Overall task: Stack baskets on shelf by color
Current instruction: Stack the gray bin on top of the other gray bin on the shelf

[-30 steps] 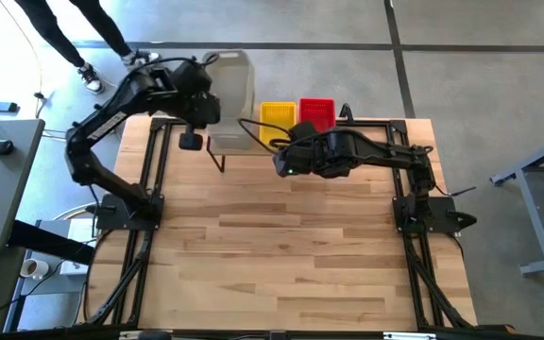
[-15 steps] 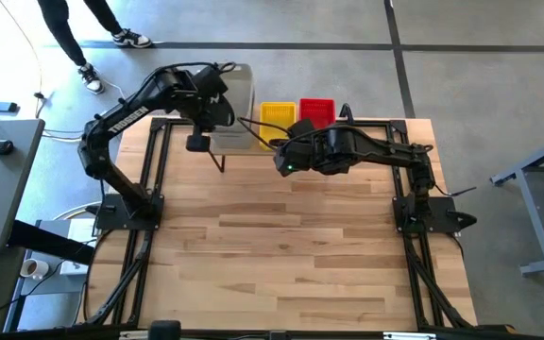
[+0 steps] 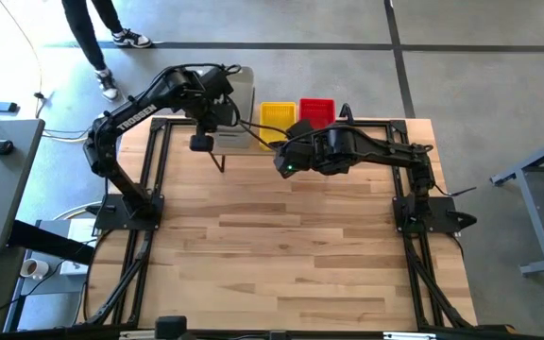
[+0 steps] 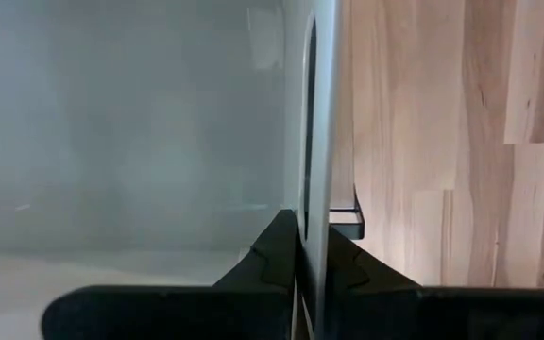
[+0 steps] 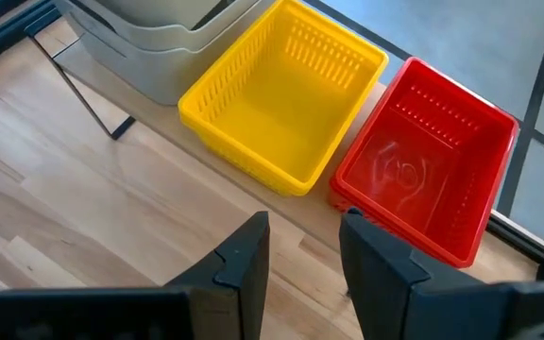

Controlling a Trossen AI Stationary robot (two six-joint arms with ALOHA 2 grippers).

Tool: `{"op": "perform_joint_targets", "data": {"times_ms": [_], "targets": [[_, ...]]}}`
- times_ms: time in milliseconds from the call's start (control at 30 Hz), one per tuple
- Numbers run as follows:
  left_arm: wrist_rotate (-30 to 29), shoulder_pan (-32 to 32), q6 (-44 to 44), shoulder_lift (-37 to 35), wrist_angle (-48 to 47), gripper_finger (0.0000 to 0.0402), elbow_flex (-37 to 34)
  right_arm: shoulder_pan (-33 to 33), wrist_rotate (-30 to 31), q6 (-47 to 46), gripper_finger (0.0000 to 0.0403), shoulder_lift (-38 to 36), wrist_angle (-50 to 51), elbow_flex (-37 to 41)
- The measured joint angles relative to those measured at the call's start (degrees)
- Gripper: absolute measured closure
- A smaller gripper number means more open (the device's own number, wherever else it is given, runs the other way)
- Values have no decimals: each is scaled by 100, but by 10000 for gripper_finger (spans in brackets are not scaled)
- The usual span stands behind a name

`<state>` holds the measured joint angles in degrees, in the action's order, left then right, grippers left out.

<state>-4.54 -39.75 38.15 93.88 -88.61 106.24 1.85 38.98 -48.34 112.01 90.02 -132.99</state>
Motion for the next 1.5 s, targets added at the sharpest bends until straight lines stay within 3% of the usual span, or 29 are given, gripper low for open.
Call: {"op": "perform_joint_targets", "data": {"times_ms": [300, 867, 1033, 1267, 1500], "targets": [[-15, 0, -190, 3, 58, 390, 0, 0, 0, 0, 286, 0, 0, 0], [-148, 52, -431, 3, 155, 288, 0, 0, 1, -2, 286, 0, 0, 0], [-127, 51, -330, 3, 147, 309, 0, 0, 2, -2, 286, 0, 0, 0], [-160, 52, -147, 3, 148, 392, 0, 0, 46, 0, 286, 0, 0, 0], [-105, 50, -135, 0, 123, 396, 0, 0, 46, 0, 286, 0, 0, 0]]}}
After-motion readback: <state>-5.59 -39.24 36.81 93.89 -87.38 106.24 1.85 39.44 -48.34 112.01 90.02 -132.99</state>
